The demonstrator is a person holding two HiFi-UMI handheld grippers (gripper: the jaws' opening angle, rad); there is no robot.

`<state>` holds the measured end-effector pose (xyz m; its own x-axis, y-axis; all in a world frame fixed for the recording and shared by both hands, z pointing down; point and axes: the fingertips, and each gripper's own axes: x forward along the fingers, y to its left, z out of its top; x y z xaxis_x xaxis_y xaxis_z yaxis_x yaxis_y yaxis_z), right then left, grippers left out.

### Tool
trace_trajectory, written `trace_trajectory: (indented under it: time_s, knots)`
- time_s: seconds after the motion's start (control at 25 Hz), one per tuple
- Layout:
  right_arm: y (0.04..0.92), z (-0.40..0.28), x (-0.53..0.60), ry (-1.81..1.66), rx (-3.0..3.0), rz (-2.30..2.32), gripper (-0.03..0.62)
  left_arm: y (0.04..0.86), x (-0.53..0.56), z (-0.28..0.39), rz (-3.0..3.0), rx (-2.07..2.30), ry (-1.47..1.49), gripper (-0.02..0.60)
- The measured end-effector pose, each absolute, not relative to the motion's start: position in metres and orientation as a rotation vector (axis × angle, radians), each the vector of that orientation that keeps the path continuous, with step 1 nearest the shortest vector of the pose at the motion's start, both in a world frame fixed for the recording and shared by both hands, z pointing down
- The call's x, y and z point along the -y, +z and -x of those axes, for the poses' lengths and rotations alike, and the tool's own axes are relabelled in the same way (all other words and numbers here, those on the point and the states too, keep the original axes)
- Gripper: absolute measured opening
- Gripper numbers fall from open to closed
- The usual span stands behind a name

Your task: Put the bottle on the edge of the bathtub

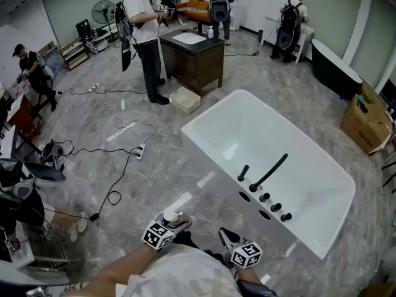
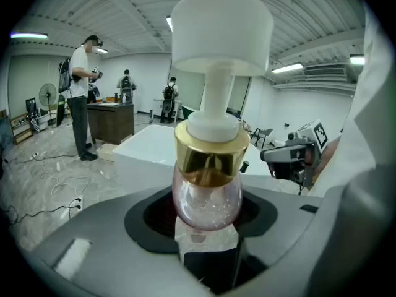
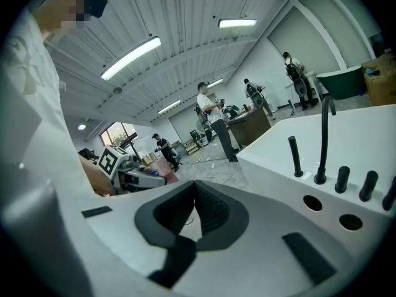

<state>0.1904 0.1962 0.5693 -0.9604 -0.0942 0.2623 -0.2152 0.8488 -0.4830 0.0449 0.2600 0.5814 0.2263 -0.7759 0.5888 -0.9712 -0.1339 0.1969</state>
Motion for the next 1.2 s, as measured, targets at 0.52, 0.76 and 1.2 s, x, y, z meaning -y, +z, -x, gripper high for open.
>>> trace_trajectory:
  time_s: [0.52,0.76,1.2]
  knots:
    - [0.547,-0.171,-0.264,0.752,2.805,-0.371,0.006,0.553,-0.346,-0.017,-1.987,1.615,0.382,0.221]
    - [0.548,-0.152,-0.288,0.777,2.767,-0.366,0.006,0.547,-0.375,0.000,-1.960,1.633,0.382,0.221]
    - [0.581,-0.095,-0.312,0.754,2.721,-0.384,0.006,0.590,-0.416,0.038,-1.952,1.599,0.377,0.222]
